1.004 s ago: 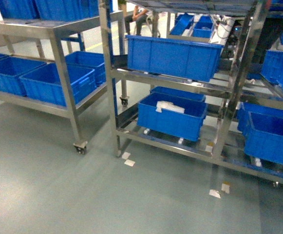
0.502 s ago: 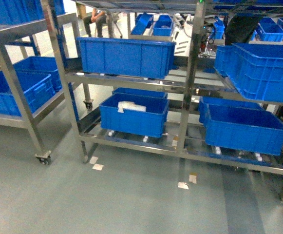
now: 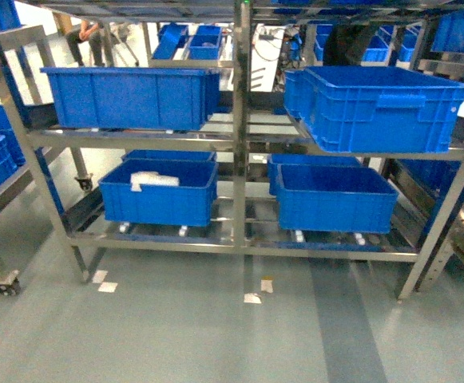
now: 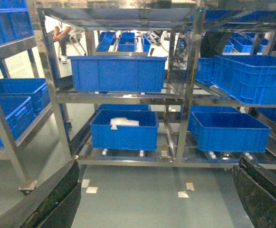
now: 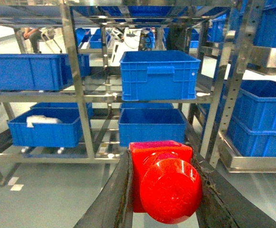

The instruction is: Pick red block from blue box to shelf

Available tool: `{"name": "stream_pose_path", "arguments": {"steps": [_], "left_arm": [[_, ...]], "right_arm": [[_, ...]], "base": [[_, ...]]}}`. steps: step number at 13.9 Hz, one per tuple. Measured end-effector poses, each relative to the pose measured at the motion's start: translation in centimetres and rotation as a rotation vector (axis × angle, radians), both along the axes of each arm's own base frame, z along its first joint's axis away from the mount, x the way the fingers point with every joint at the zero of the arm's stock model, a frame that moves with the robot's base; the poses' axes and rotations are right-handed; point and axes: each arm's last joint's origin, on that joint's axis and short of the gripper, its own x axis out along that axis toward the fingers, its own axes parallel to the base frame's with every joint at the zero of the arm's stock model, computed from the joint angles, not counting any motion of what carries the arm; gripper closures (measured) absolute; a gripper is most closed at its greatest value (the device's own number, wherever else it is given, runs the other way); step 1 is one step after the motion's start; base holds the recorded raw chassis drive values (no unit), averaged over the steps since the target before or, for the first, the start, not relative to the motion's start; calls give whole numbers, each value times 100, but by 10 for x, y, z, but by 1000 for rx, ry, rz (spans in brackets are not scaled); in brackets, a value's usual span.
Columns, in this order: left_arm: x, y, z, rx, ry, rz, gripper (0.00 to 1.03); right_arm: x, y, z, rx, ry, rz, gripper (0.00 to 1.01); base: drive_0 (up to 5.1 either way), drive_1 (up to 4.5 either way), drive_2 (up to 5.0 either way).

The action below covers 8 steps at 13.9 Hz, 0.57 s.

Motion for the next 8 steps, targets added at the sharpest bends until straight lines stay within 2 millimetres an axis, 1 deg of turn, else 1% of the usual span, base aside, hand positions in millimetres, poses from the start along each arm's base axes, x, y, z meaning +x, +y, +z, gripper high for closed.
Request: {"name": "stream_pose_path", "arguments": {"steps": [2,8], "left_arm": [[0,0,0,0,0,0,5],[0,0,0,0,0,-1,5]], "right_arm": [[0,0,0,0,0,0,75],[0,0,0,0,0,0,75]], "base": [[-167,-167,-167],[0,0,0]]}}
